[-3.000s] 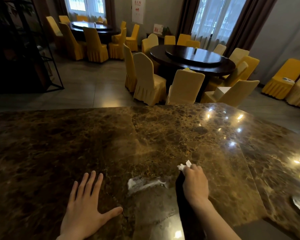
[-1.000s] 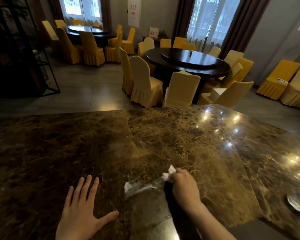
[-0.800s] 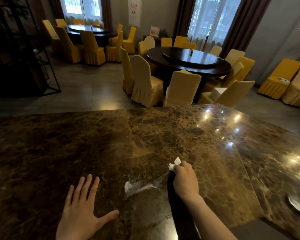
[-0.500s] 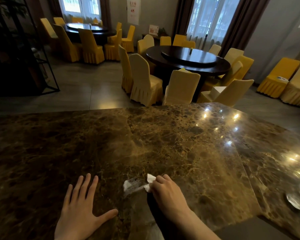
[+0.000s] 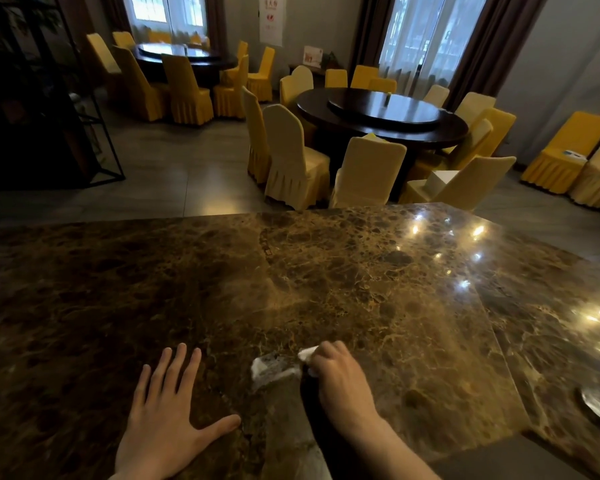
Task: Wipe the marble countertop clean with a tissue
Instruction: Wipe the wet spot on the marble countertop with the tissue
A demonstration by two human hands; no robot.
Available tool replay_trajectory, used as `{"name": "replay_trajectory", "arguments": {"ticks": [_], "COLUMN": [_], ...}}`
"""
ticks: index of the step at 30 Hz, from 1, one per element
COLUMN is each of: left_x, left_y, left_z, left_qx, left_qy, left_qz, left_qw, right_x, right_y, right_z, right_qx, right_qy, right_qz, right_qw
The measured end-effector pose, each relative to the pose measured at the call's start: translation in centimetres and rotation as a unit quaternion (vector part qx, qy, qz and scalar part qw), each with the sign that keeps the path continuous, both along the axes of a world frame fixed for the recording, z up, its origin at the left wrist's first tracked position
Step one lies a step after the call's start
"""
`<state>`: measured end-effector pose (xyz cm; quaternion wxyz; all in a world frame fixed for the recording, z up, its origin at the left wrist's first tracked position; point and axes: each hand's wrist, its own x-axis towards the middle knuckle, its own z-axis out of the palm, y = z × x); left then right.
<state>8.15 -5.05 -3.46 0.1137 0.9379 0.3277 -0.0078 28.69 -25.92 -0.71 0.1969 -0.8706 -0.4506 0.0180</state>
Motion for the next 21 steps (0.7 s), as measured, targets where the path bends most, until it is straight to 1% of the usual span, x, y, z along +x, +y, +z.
{"name": "replay_trajectory", "arguments": {"ticks": [2,3,4,7,8,10,14,15,16,17,20,21], "left_x": [0.0,0.0,0.0,-0.1,0.0,0.0,0.0,0.0,0.0,0.0,0.0,0.0], "left_y": [0.0,0.1,0.1,0.1,0.1,0.1,0.0,0.0,-0.1,-0.1,-0.1,-0.2], "left_z": [-0.1,-0.2,-0.2,-0.2,-0.2,-0.2,-0.1,0.0,0.0,0.1,0.2,0.2], "left_qx": [0.0,0.0,-0.001,0.001,0.001,0.001,0.003,0.004,0.005,0.005,-0.001,0.0], "left_qy": [-0.003,-0.004,-0.005,0.0,0.0,-0.002,-0.002,0.001,0.001,0.001,0.013,0.017], "left_qz": [0.001,0.002,0.002,0.003,0.003,0.002,0.003,0.003,0.002,0.002,0.001,0.001], "left_qw": [1.0,1.0,1.0,1.0,1.0,1.0,1.0,1.0,1.0,1.0,1.0,1.0], "right_x": [-0.7,-0.3,0.6,3.0,3.0,1.5,-2.2,-1.8,-1.0,0.0,2.6,2.6], "right_y": [-1.4,-2.0,-2.6,-3.2,-2.9,-1.6,-1.2,-1.7,-2.1,-2.5,-2.6,-2.2], "right_z": [0.2,0.4,0.6,1.2,1.2,1.0,-0.1,0.0,0.2,0.5,1.0,1.0], "right_qx": [-0.004,-0.002,0.003,0.019,0.017,0.013,-0.008,-0.006,-0.002,0.002,0.03,0.029], "right_qy": [0.01,0.011,0.01,0.0,-0.014,-0.017,0.0,0.001,0.004,0.003,-0.007,-0.014], "right_qz": [0.043,0.032,-0.001,-0.158,-0.184,-0.164,-0.016,0.003,0.0,-0.026,-0.176,-0.2], "right_qw": [0.999,0.999,1.0,0.987,0.983,0.986,1.0,1.0,1.0,1.0,0.984,0.979]}}
